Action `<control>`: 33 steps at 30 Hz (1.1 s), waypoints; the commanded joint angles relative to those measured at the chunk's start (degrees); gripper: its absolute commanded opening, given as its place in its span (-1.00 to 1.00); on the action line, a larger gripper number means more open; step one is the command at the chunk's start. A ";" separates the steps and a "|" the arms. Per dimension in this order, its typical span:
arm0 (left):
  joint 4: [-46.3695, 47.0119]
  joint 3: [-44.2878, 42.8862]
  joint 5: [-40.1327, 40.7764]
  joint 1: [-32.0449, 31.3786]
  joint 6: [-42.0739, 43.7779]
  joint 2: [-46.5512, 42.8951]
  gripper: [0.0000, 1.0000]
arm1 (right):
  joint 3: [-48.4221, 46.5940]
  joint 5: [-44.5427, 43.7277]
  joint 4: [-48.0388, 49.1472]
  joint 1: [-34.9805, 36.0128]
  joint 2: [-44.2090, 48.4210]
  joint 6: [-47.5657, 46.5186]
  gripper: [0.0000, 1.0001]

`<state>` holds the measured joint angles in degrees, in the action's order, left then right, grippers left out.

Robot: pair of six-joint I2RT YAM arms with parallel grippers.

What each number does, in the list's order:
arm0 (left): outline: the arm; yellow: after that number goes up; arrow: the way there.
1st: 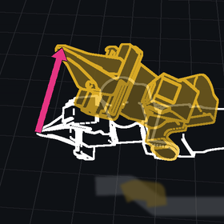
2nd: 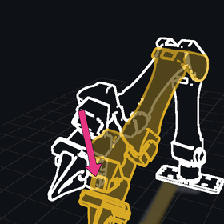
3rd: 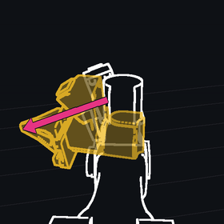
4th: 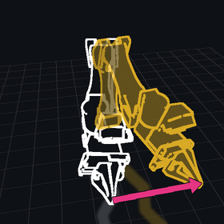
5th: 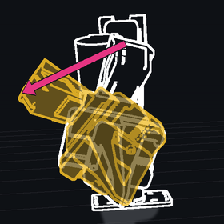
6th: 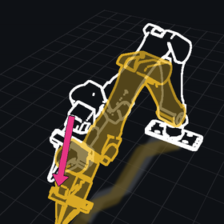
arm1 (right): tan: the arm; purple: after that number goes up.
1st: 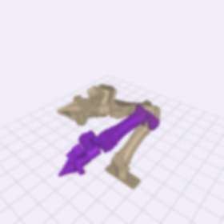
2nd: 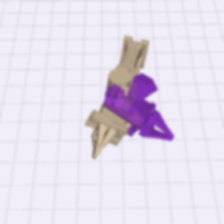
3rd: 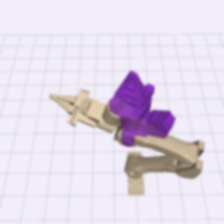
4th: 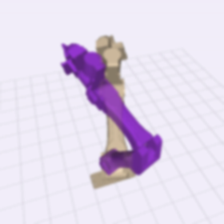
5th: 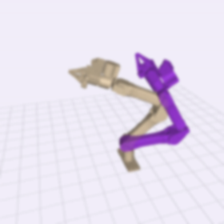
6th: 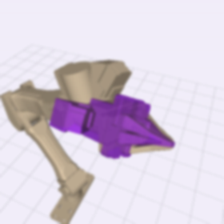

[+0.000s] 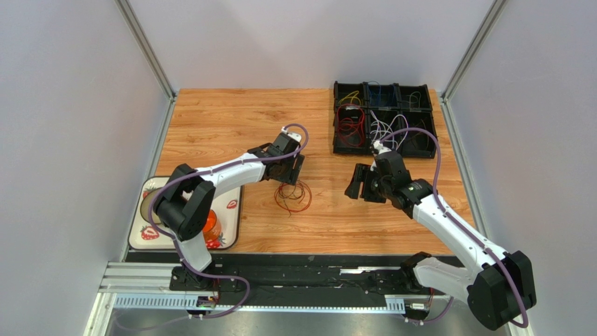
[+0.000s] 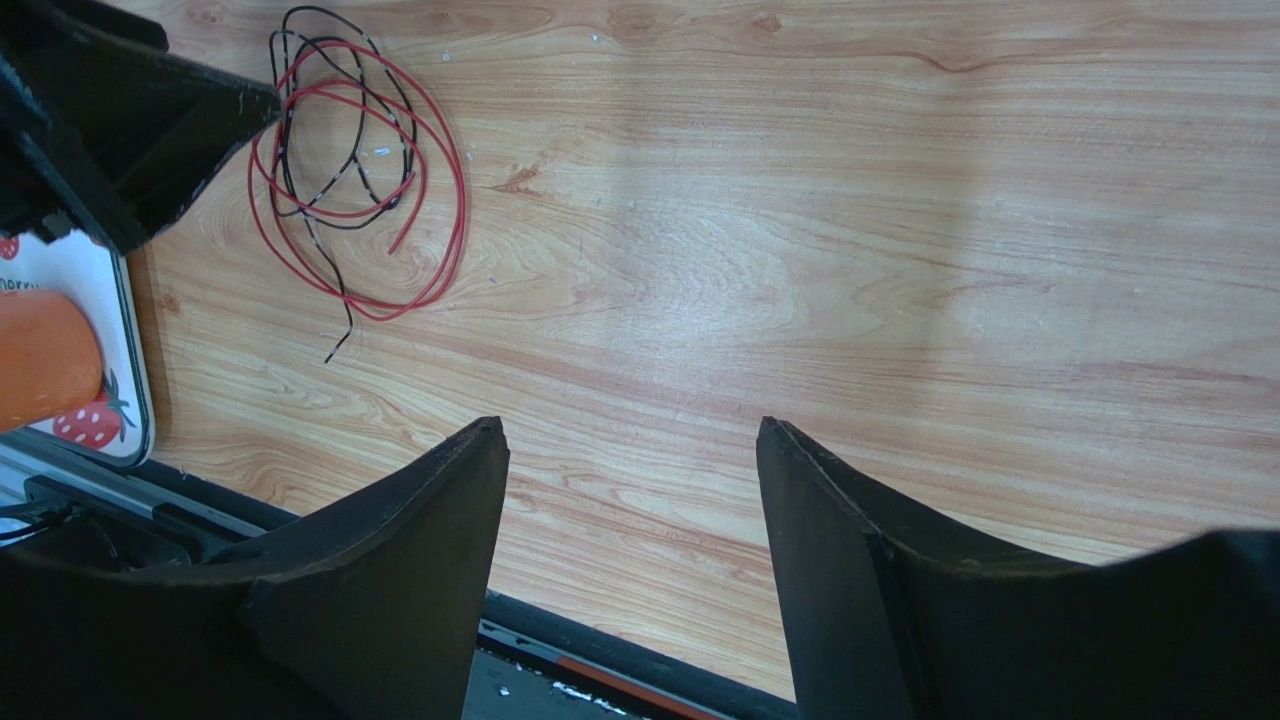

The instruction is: Untangle the cables

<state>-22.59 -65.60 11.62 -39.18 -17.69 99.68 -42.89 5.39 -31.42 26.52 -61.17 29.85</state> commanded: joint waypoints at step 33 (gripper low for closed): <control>-6.76 -14.38 -6.96 2.53 2.23 -2.20 -1.00 | -1.84 -0.12 3.38 0.37 -2.64 -3.39 0.31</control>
<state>-27.09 -77.69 7.46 -36.86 -14.63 106.26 -42.68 4.82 -30.57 26.57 -65.30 27.33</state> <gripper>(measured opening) 0.007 0.657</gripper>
